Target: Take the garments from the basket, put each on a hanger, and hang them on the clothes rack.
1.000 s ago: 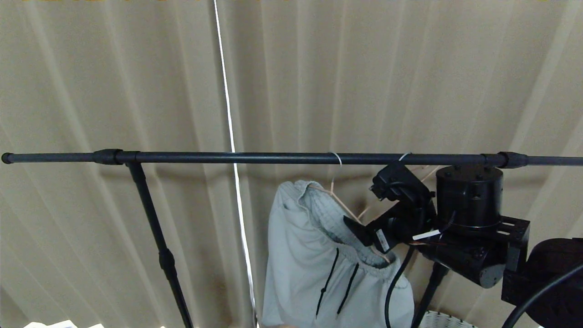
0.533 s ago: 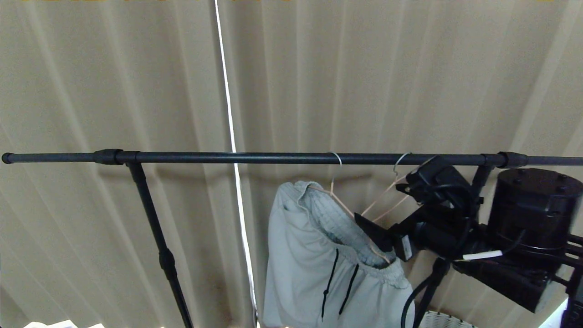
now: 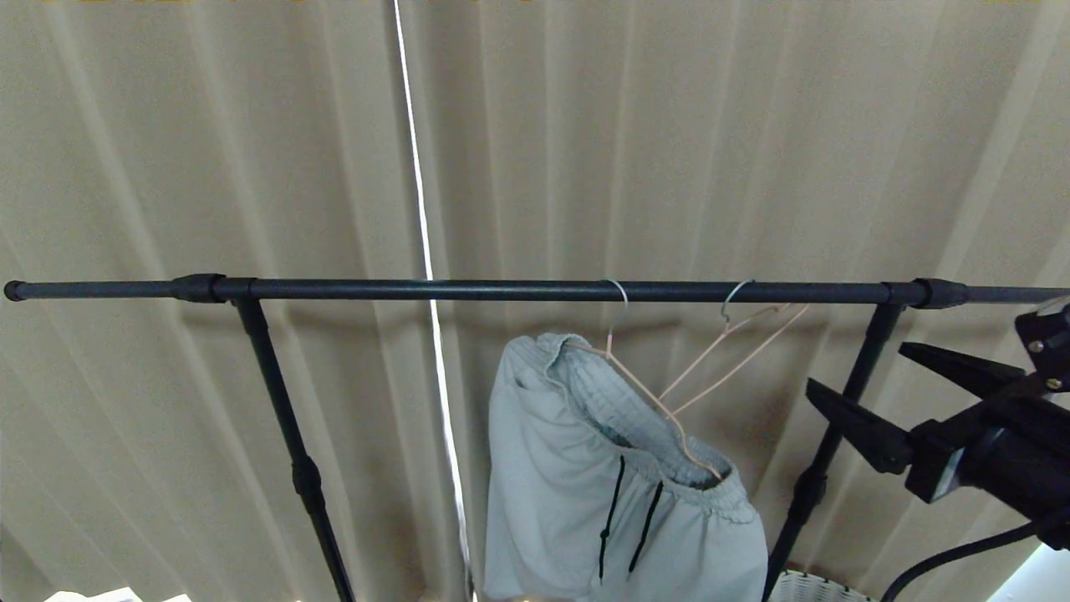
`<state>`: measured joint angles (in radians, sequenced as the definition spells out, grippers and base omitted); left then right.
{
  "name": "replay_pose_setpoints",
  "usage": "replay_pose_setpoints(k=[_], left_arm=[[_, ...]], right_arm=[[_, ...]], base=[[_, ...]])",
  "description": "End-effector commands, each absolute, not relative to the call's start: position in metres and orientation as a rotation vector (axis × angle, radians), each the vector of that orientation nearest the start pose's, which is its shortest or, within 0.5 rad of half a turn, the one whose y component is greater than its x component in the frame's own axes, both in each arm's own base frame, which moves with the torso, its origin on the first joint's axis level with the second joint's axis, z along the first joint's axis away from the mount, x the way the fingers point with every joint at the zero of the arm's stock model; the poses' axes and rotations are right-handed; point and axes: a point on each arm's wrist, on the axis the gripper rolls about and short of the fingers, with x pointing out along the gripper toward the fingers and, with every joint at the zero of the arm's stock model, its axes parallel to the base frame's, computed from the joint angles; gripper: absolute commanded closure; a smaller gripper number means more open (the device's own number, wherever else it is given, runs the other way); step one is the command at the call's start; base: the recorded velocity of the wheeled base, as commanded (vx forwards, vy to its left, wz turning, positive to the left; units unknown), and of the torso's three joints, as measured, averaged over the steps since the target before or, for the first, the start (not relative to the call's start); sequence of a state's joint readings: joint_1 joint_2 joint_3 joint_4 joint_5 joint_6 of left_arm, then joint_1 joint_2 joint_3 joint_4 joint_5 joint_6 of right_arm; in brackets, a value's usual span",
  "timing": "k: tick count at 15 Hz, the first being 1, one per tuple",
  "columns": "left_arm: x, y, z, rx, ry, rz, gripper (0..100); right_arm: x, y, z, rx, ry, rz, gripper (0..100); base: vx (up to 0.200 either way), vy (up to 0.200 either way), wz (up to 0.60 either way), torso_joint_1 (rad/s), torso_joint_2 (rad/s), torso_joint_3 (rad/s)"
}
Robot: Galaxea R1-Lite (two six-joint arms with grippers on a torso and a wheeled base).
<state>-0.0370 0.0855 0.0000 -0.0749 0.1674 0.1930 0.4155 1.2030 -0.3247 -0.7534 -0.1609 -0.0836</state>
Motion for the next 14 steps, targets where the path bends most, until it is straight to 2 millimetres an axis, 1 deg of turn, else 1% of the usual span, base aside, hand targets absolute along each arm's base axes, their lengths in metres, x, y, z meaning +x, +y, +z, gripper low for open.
replay_pose_setpoints(k=[1, 3, 6, 7, 9, 12, 13, 14], left_arm=[[-0.019, 0.004, 0.084, 0.190, -0.012, 0.143, 0], [-0.022, 0.004, 0.083, 0.189, -0.049, 0.159, 0], [-0.022, 0.004, 0.084, 0.186, -0.052, 0.159, 0], [-0.022, 0.004, 0.084, 0.186, -0.054, 0.159, 0], [-0.022, 0.004, 0.084, 0.169, -0.054, 0.159, 0], [-0.022, 0.004, 0.084, 0.163, -0.053, 0.159, 0], [-0.022, 0.003, 0.084, 0.165, -0.054, 0.145, 0], [-0.022, 0.003, 0.084, 0.169, -0.055, 0.127, 0]], right_arm=[[0.133, 0.034, 0.173, -0.102, 0.103, 0.124, 0], [0.121, 0.022, 0.158, -0.089, 0.140, 0.069, 0], [0.106, 0.017, 0.147, -0.064, 0.152, 0.046, 0], [0.098, 0.013, 0.140, -0.065, 0.174, 0.029, 0], [0.086, 0.011, 0.136, -0.055, 0.191, 0.024, 0], [0.061, 0.007, 0.126, -0.054, 0.239, 0.019, 0], [0.044, 0.004, 0.117, -0.062, 0.288, 0.013, 0], [0.037, 0.003, 0.113, -0.067, 0.308, 0.012, 0]], base=[[0.000, 0.000, 0.00, 0.000, 0.00, 0.000], [0.000, 0.000, 0.00, 0.000, 0.00, 0.000], [0.000, 0.000, 0.00, 0.000, 0.00, 0.000], [0.000, 0.000, 0.00, 0.000, 0.00, 0.000], [0.000, 0.000, 0.00, 0.000, 0.00, 0.000], [0.000, 0.000, 0.00, 0.000, 0.00, 0.000], [0.000, 0.000, 0.00, 0.000, 0.00, 0.000], [0.000, 0.000, 0.00, 0.000, 0.00, 0.000]])
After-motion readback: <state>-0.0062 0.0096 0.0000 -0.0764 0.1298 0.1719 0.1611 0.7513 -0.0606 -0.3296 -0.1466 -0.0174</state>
